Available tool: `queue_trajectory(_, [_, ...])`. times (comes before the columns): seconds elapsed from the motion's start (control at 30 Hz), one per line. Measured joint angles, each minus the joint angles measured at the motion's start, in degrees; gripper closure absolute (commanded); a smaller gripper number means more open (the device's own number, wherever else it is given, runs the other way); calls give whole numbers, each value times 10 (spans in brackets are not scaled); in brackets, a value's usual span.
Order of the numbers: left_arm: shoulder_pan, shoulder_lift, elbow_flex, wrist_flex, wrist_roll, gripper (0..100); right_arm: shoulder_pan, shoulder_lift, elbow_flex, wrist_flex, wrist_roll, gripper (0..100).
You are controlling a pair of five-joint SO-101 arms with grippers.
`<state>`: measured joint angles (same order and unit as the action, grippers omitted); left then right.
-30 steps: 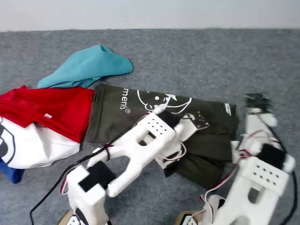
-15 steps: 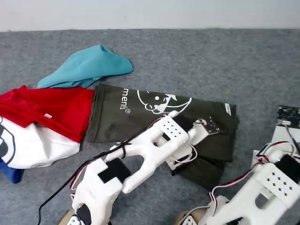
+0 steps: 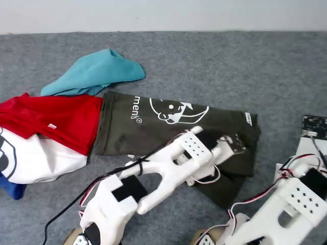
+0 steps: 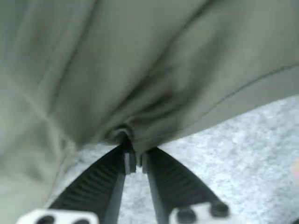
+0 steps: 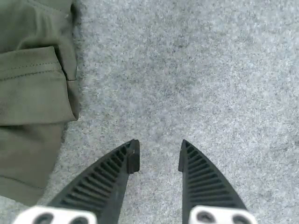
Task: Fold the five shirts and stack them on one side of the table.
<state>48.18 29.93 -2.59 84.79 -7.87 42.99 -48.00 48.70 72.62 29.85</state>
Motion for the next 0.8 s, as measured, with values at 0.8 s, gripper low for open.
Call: queue_trajectory(0.8, [1, 0, -86, 140, -33, 986, 0, 0, 0, 0, 0, 847])
